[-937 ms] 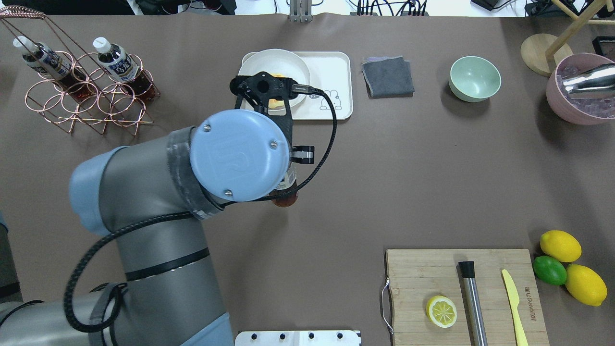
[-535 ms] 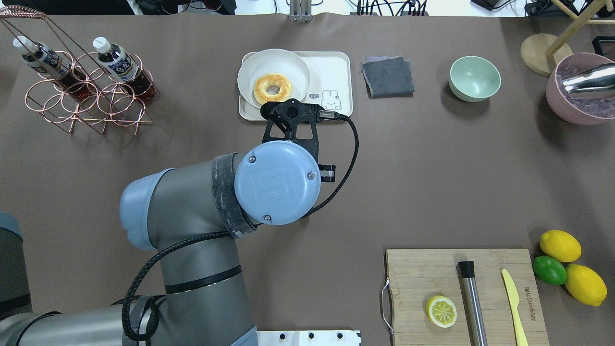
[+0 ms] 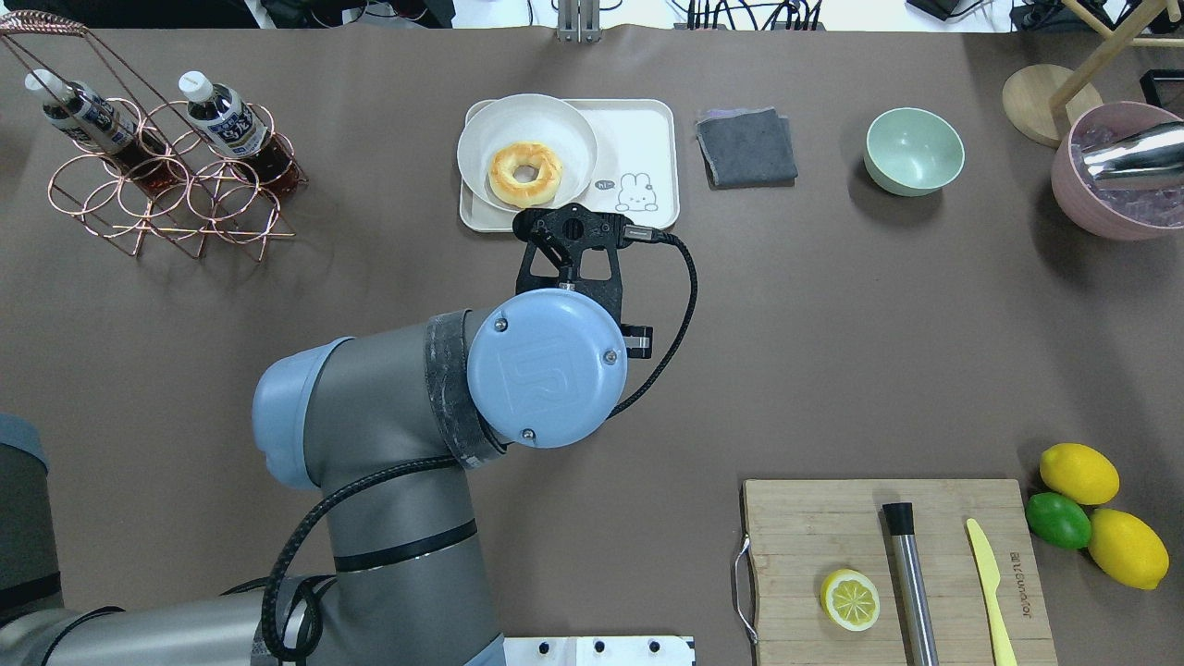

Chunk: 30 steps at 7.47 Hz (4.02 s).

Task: Place tea on tray
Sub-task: 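Set the bottle upright on the table and withdraw the left gripper, then reach the right gripper down and grasp the standing tea bottle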

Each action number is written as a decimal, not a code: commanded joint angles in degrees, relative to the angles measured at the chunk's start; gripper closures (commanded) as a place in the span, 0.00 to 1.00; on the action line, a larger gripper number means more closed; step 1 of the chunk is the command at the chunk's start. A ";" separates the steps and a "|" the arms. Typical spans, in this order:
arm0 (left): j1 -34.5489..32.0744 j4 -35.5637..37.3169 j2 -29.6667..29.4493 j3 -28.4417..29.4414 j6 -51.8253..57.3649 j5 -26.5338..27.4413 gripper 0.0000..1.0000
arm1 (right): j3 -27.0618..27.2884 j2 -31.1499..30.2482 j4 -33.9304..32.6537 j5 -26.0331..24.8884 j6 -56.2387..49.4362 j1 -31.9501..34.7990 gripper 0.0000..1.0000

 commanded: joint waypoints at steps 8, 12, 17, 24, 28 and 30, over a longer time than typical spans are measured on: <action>-3.06 0.10 1.42 -3.90 3.10 -1.33 0.10 | 1.66 0.70 0.26 7.81 0.53 0.00 0.00; -29.39 0.19 14.23 -11.58 19.49 -33.09 0.09 | 10.62 6.57 0.09 7.38 20.60 -6.13 0.02; -48.85 -0.25 29.87 -10.52 49.93 -45.10 0.06 | 17.23 25.80 -1.22 -8.84 62.07 -36.33 0.04; -57.31 -0.34 37.45 -7.26 65.88 -50.92 0.04 | 8.19 48.60 -16.17 -27.59 73.21 -59.31 0.04; -57.57 -0.43 37.81 -7.89 65.88 -50.92 0.04 | 3.62 51.40 -15.82 -30.66 73.30 -61.78 0.14; -57.57 -0.43 37.81 -7.97 65.88 -50.92 0.04 | 2.47 51.76 -14.60 -31.20 73.30 -61.96 0.22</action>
